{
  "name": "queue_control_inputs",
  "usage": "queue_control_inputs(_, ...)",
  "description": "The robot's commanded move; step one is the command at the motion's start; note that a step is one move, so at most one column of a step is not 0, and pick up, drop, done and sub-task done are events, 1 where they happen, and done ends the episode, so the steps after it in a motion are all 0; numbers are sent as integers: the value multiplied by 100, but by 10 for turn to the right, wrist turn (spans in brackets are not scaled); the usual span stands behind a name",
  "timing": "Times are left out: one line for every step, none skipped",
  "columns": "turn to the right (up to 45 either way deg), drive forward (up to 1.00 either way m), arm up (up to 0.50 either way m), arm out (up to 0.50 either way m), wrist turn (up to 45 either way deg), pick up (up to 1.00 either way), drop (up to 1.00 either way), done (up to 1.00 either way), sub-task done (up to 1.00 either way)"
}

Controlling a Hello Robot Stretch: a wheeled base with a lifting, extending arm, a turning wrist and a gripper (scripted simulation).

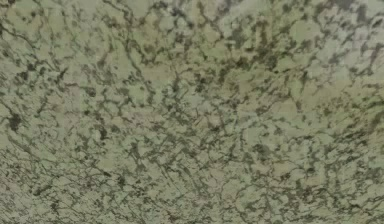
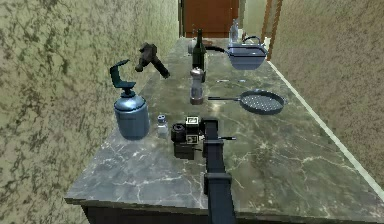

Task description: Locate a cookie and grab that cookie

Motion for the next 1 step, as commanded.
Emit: queue_control_inputs(0, 0, 10, 0, 0, 0, 0, 0, 0)
